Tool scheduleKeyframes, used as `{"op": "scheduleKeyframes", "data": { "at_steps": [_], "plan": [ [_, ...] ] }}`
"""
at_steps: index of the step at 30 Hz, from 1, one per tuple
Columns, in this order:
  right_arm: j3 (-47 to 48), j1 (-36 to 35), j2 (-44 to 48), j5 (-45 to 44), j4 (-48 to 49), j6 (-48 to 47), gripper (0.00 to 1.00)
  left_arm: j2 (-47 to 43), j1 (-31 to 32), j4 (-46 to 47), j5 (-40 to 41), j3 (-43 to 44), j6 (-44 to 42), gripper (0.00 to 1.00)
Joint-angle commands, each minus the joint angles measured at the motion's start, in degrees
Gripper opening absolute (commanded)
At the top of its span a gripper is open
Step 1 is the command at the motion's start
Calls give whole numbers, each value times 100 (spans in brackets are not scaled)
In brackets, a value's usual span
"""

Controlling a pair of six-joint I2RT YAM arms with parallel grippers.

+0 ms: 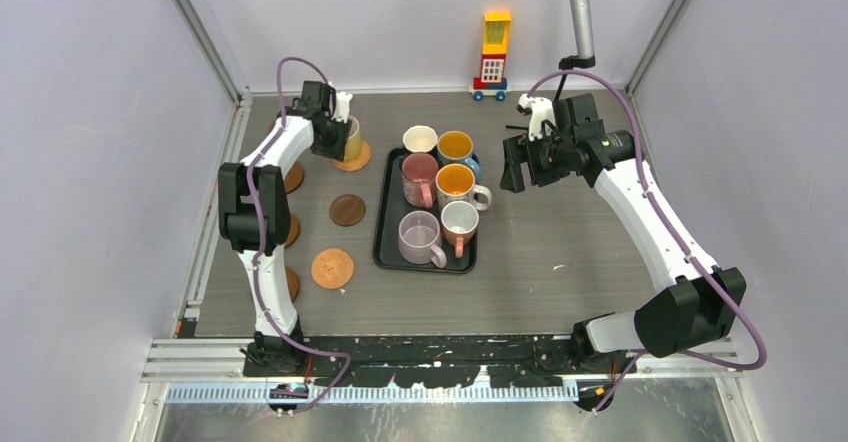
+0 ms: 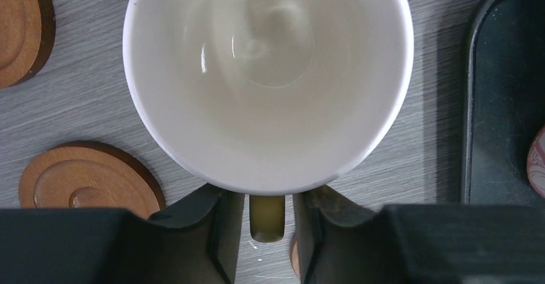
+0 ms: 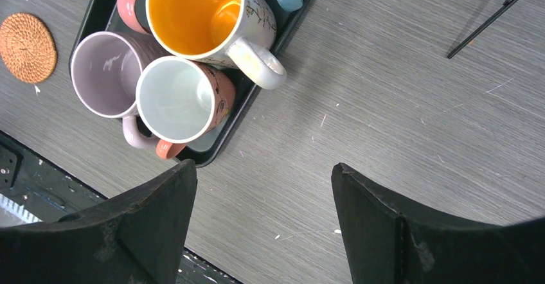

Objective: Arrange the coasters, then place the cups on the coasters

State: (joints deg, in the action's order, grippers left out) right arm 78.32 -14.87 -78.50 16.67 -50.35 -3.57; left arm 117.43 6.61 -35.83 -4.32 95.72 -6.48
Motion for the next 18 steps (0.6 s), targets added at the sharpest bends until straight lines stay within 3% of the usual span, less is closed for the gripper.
{"op": "scheduleKeyframes", "data": {
  "at_steps": [1,10,18],
  "plan": [
    [113,14,-7,116,36,-56,81,-273,-11,30,99,104,-26,39],
    [75,12,44,185,38,-56,81,-1090,-20,-218,281,-45,-45,73],
    [-30,14,139,223,96,3,81,-1910,2,-784,-173,87,98,76]
  ]
}}
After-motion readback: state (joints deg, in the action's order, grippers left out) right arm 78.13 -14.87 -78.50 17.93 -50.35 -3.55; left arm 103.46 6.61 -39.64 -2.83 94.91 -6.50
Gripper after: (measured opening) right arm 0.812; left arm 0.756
